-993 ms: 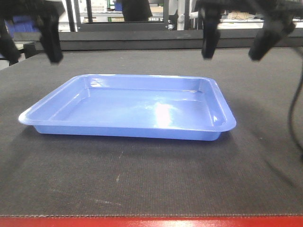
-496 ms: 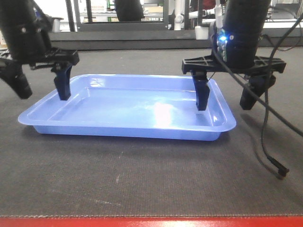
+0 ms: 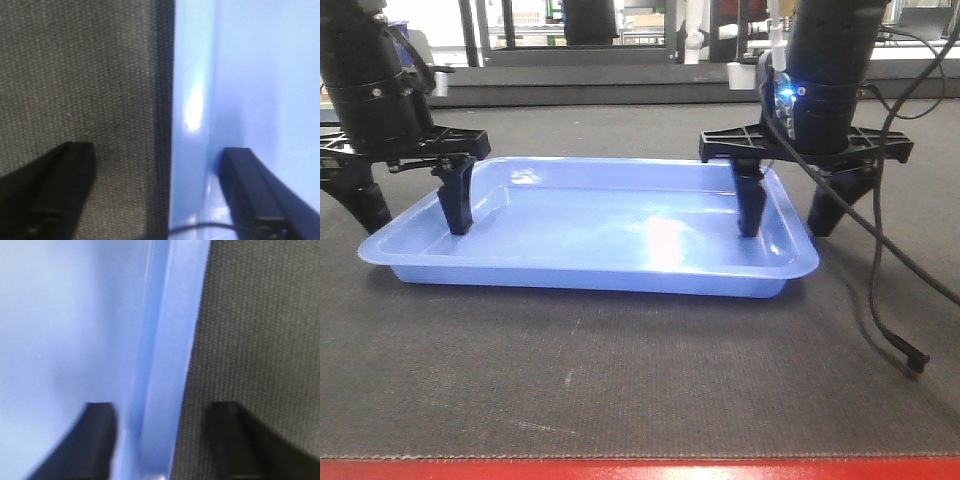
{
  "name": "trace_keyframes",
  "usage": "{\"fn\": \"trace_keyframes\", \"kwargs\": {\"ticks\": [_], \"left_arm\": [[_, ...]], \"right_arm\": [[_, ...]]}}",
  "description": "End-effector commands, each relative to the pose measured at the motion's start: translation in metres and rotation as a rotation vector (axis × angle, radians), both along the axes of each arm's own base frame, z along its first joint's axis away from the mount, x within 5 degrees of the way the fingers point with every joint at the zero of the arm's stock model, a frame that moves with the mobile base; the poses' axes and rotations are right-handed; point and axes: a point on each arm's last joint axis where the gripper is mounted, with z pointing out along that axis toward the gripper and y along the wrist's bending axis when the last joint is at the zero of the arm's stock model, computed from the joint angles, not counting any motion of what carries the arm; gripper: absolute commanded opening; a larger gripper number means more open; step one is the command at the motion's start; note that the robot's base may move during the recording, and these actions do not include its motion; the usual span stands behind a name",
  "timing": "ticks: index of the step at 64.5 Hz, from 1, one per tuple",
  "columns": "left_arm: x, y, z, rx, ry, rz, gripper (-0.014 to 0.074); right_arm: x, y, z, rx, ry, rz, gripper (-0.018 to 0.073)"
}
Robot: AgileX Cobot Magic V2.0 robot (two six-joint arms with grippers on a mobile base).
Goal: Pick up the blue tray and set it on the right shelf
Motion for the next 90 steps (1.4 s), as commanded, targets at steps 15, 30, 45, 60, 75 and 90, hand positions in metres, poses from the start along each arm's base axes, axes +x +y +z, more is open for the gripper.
{"fn": "trace_keyframes", "kwargs": {"ticks": [15,30,45,60,75,90], "left_arm": [[-0.001,-0.002,0.044,-0.041,-0.084,-0.004,-0.0017],[-0.017,0.001,0.087,-0.044,-0.065,-0.016,-0.0048],[-0.063,0.004,0.145,-0.078,-0.182,-0.045,-0.0048],[-0.123,-0.003,0.170,-0.110,-0.194,-0.078,-0.0048],[-0.165,-0.003,0.189,-0.107,-0.175,-0.121,-0.0048],[-0.184,0.005,0.203,-0.126,-0.196,-0.104,-0.0048]], "right_arm": [[-0.004,-0.002,0.041,0.027,-0.091,0.003,0.0058],[-0.020,-0.009,0.087,0.067,-0.195,0.003,0.0058],[-0.059,-0.018,0.148,0.094,-0.335,0.044,0.0058],[-0.106,-0.011,0.180,-0.020,-0.355,0.165,0.0060],[-0.135,-0.013,0.197,-0.011,-0.339,0.194,0.0060],[-0.152,-0.019,0.207,0.029,-0.316,0.191,0.0060]]}}
